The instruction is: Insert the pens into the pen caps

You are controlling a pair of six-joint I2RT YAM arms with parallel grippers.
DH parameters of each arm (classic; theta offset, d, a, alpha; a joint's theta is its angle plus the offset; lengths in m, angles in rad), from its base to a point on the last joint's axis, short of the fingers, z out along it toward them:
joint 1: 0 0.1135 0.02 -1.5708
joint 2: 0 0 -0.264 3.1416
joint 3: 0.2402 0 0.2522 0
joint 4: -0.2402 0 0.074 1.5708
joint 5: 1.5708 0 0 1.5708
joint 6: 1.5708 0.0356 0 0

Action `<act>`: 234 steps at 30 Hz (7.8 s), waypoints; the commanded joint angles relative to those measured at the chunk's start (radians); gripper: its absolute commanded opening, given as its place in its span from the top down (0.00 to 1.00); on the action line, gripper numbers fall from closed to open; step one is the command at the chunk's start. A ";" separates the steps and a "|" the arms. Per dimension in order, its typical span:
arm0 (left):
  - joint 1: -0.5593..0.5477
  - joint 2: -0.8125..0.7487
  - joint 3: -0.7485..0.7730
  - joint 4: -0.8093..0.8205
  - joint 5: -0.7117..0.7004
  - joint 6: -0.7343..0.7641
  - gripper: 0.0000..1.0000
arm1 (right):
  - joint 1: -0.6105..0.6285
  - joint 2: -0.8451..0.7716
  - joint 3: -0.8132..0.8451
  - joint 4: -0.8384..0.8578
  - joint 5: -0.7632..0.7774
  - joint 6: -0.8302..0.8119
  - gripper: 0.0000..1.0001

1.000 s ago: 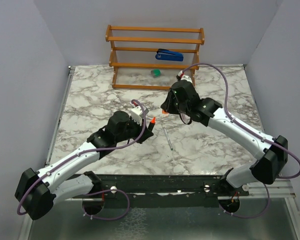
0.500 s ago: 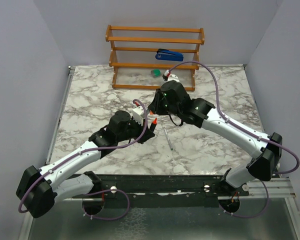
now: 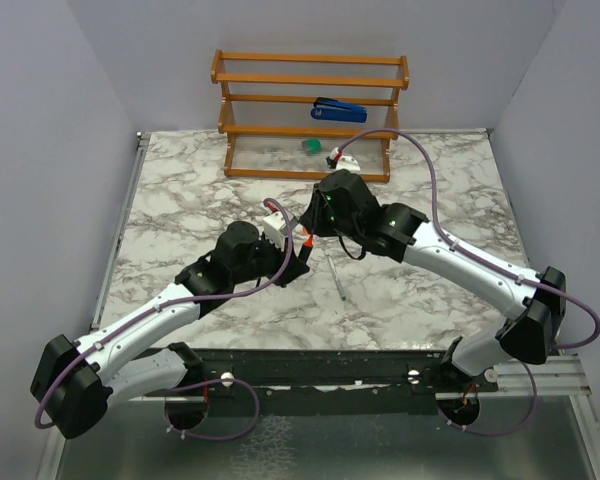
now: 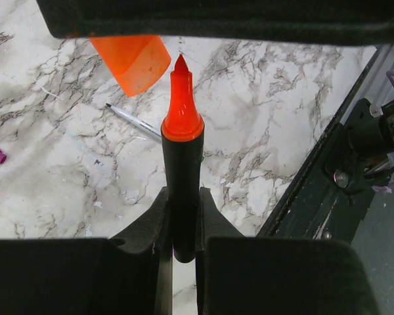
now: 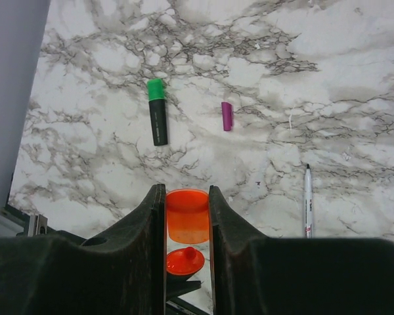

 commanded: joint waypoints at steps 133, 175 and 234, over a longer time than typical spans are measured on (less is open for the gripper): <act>0.003 -0.124 0.255 0.359 -0.029 0.049 1.00 | 0.193 -0.266 -0.515 0.244 -0.271 -0.215 1.00; 0.005 -0.127 0.294 0.332 -0.064 0.063 1.00 | 0.218 -0.283 -0.552 0.132 -0.133 -0.295 1.00; 0.188 0.757 0.518 -0.623 -0.520 -0.417 1.00 | 0.225 -0.609 -0.619 0.028 0.348 -0.157 0.15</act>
